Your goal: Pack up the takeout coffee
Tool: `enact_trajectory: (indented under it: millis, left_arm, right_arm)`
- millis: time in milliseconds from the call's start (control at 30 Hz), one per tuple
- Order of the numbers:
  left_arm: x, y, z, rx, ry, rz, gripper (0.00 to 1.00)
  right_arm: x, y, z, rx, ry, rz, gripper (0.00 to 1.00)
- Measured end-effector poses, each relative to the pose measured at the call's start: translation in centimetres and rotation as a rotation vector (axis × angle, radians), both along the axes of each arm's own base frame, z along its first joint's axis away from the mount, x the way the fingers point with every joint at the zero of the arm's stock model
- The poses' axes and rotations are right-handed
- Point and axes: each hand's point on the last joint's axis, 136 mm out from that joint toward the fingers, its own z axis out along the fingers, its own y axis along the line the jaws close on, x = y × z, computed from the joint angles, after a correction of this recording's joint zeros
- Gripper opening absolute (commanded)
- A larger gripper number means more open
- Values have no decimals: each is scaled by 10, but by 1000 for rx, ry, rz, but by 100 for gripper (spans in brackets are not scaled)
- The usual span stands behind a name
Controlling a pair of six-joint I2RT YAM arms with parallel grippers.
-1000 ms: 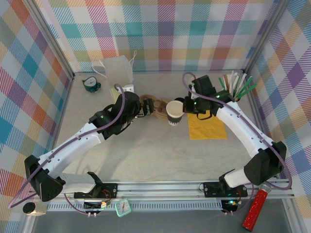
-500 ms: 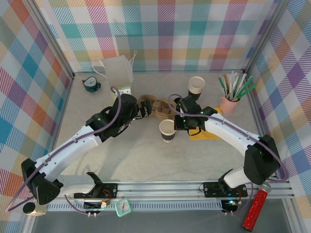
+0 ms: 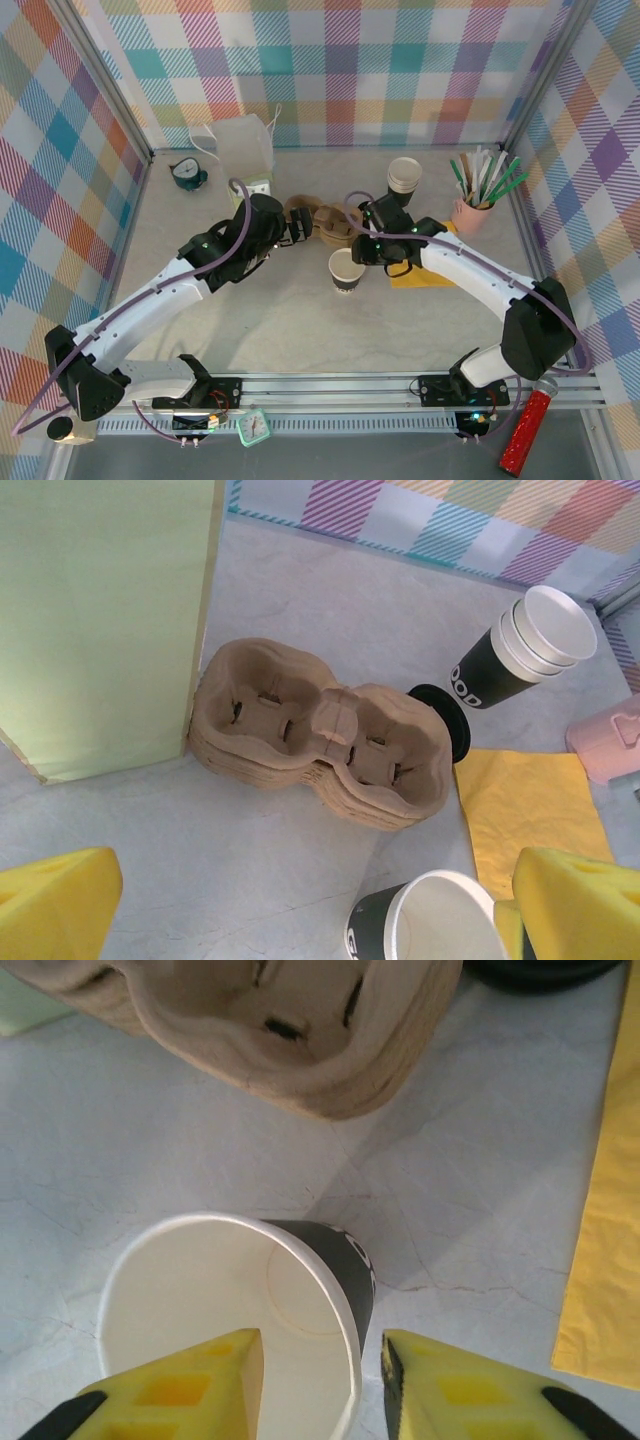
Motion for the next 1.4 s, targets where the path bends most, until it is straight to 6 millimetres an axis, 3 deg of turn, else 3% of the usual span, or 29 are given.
enact_trajectory:
  millis: [133,233,367,567,767,1000,1400]
  left_arm:
    - [1,-4,-6,15,15,-15,100]
    - [2,-10,-9,26,26,-40,100]
    - [-1,-22,-13,43,36,-98,100]
    - [-5,-32,-19,58,50,-149,100]
    - [-3,-35,-21,74,52,-160,100]
    - [2,-38,-20,93,46,-168,100]
    - [5,-41,-20,106,41,-173,100]
  right_arm:
    - [31,-11,23,23,-33,-67,35]
    - [59,-27,22,26,-24,-141,35]
    - [91,-53,-10,-1,52,-232,32]
    - [121,-79,-56,-21,165,-334,30]
    - [150,-85,-68,7,191,-383,30]
    - [165,-78,-74,24,197,-380,30]
    - [160,-76,-91,38,234,-394,27]
